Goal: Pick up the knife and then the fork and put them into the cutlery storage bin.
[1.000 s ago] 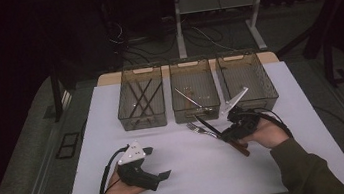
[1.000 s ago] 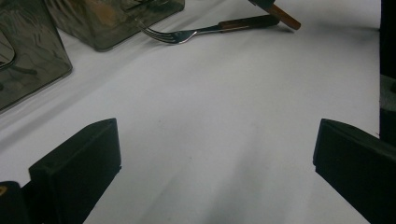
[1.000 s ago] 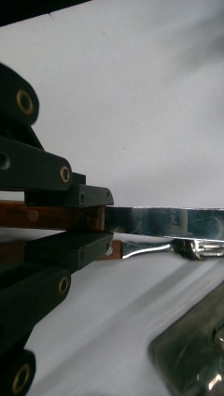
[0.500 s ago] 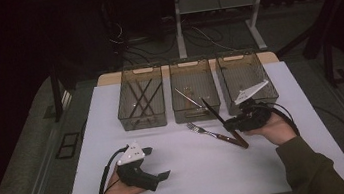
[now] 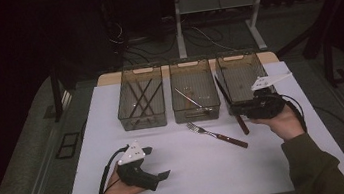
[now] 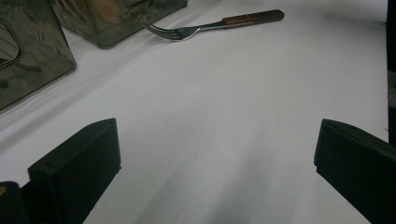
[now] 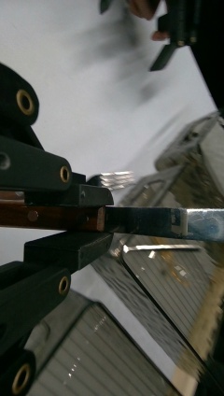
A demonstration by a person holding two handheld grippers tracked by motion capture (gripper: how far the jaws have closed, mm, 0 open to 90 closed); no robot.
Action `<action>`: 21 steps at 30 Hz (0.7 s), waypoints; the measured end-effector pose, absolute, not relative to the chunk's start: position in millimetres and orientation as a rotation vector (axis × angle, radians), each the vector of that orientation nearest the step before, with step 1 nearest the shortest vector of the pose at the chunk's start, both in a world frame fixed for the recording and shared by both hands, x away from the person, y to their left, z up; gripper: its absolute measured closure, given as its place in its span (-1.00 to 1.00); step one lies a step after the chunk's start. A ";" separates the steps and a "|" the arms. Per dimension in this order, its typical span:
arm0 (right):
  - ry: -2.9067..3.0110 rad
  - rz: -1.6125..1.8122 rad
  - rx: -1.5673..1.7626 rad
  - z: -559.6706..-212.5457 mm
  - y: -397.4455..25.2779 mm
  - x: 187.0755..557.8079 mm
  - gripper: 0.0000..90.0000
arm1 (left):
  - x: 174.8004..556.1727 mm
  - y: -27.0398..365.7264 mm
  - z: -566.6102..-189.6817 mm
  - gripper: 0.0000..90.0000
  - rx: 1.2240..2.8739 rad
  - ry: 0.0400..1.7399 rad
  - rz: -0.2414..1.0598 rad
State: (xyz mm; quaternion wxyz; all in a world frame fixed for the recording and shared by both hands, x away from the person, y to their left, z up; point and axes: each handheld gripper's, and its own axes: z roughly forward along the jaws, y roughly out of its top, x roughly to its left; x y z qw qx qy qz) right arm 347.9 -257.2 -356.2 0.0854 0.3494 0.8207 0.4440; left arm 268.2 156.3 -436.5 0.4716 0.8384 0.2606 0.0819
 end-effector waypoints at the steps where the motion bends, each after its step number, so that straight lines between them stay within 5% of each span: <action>1: 2.425 1.336 1.049 -354.9 -259.4 347.9 0.71 | 268.3 156.2 -436.7 -1.00 2.053 0.639 0.200; 21: 2.121 1.434 1.183 -344.9 -311.7 350.5 0.71 | 268.4 156.1 -436.6 -1.00 2.049 0.652 0.201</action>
